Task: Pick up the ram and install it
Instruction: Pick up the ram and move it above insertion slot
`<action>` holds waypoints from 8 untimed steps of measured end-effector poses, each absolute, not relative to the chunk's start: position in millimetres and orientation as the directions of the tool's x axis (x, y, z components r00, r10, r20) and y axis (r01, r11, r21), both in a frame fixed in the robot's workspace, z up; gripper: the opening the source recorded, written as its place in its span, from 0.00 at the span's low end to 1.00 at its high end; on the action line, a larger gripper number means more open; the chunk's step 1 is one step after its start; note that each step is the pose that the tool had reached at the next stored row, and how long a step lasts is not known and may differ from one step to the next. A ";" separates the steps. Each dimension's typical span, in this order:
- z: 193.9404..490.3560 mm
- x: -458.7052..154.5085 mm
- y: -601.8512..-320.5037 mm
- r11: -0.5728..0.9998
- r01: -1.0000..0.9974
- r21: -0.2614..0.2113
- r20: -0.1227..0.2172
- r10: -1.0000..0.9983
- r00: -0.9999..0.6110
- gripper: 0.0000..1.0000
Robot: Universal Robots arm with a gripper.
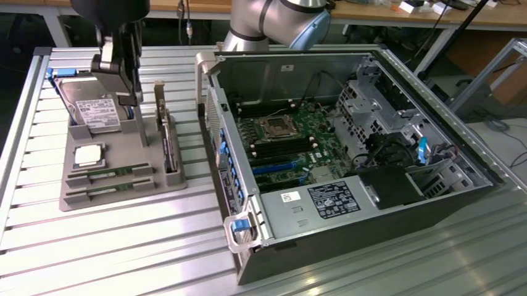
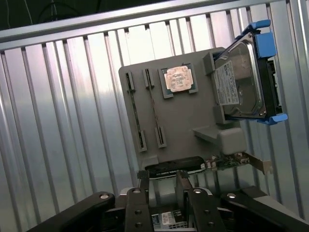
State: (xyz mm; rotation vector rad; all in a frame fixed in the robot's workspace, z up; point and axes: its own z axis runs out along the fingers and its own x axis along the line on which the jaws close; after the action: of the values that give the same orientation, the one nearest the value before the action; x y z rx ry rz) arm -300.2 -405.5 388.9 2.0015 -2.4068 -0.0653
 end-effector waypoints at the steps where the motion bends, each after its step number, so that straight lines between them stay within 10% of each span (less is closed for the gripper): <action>1: 388.3 -300.5 -405.5 0.182 -0.983 0.039 -0.019 -0.983 -0.183 0.36; 8: 384.4 -301.3 -405.5 0.177 -0.984 0.039 -0.018 -0.984 -0.177 0.36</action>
State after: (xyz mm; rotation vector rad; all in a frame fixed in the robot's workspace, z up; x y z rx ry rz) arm -301.3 -405.5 384.4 2.0079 -2.4012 -0.0652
